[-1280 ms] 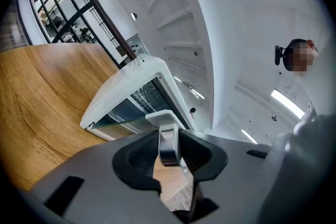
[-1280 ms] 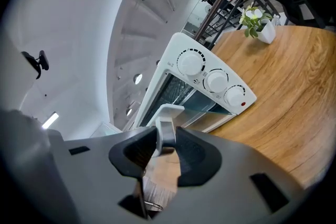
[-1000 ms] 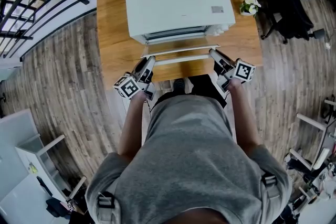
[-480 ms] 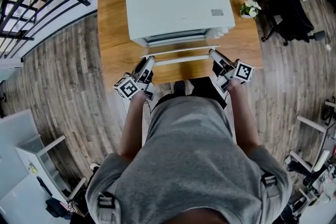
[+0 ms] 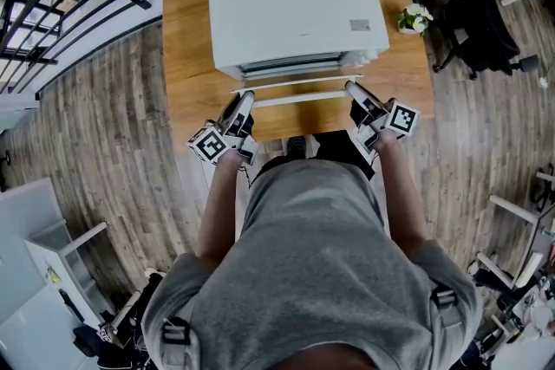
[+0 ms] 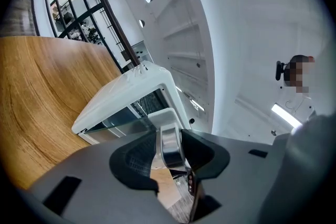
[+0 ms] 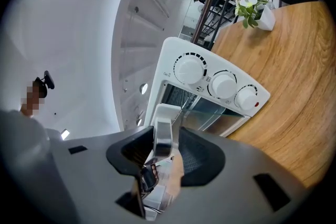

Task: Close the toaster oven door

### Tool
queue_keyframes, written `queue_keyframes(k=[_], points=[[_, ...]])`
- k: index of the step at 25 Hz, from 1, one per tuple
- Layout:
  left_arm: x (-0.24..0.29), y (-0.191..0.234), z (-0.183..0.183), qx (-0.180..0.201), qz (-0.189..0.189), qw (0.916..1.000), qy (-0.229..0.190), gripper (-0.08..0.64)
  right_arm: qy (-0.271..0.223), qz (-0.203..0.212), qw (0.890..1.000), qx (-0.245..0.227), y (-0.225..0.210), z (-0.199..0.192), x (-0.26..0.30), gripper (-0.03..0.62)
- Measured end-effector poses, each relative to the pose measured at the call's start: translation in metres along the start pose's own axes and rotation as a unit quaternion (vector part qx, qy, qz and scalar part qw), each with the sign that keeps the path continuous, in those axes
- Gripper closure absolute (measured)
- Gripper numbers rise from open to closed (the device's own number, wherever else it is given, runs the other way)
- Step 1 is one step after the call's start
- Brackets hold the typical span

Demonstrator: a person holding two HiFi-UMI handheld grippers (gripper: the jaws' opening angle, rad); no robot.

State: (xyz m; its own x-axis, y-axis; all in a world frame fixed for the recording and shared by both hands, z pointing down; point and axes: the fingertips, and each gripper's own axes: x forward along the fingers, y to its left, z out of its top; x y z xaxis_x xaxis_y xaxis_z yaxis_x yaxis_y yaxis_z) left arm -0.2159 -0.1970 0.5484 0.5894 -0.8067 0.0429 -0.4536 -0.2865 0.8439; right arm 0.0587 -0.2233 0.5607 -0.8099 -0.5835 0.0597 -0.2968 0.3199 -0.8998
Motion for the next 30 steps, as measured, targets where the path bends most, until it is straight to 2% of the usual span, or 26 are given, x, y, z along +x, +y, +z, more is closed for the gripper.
queue_keyframes(k=[2,6,9,11,14,30], points=[[0.003,-0.002,0.002,-0.008,-0.018,0.9997,-0.011,0.393,-0.002,0.004,1.0,0.0,0.001,0.003,0.002,0.43],[0.008,0.002,0.006,-0.014,-0.017,0.9995,-0.022,0.387,-0.005,0.006,1.0,0.005,-0.004,0.008,0.006,0.426],[0.015,-0.006,0.01,-0.025,-0.036,0.9986,-0.03,0.385,-0.007,0.009,1.0,0.01,-0.005,0.012,0.008,0.419],[0.015,-0.005,0.012,-0.026,-0.029,0.9987,-0.031,0.383,-0.009,0.009,1.0,0.014,-0.006,0.014,0.009,0.411],[0.019,-0.006,0.015,-0.036,-0.043,0.9978,-0.036,0.379,-0.01,0.008,1.0,0.02,-0.009,0.017,0.011,0.403],[0.035,0.001,0.028,-0.064,-0.051,0.995,-0.057,0.367,-0.018,0.018,0.999,0.04,-0.018,0.034,0.025,0.39]])
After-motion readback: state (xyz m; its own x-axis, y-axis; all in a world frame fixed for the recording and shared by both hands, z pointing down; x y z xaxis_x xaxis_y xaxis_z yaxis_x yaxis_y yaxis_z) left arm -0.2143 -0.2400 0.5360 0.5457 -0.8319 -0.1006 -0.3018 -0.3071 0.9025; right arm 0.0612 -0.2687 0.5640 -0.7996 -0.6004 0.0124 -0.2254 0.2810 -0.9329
